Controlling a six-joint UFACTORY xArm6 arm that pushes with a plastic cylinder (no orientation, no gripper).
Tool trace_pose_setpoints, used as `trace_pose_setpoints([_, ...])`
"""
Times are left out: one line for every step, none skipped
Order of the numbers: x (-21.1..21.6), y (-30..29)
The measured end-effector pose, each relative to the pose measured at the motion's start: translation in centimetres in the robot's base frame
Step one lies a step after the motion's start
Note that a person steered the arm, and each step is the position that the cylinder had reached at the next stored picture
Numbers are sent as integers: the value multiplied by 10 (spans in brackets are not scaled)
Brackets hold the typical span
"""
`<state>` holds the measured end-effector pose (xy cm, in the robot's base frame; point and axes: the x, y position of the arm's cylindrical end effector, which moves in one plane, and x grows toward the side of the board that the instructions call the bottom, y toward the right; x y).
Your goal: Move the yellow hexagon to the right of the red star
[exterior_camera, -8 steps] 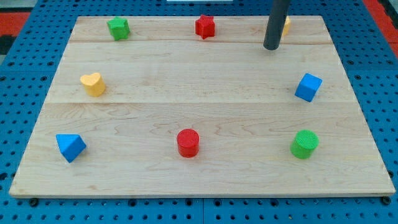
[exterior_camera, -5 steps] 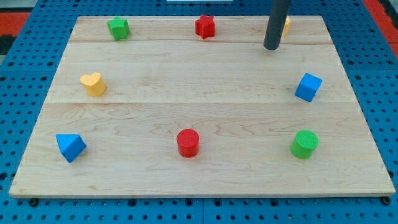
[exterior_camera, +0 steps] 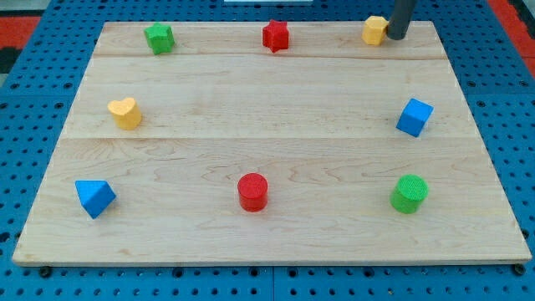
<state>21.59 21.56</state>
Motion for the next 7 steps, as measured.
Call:
trace_pose_setpoints([3,-30])
trace_pose_setpoints([-18,-29])
trace_pose_setpoints([-23,-37])
trace_pose_setpoints([3,-107])
trace_pose_setpoints([15,-125])
trace_pose_setpoints([-15,-125])
trace_pose_setpoints([-11,-155])
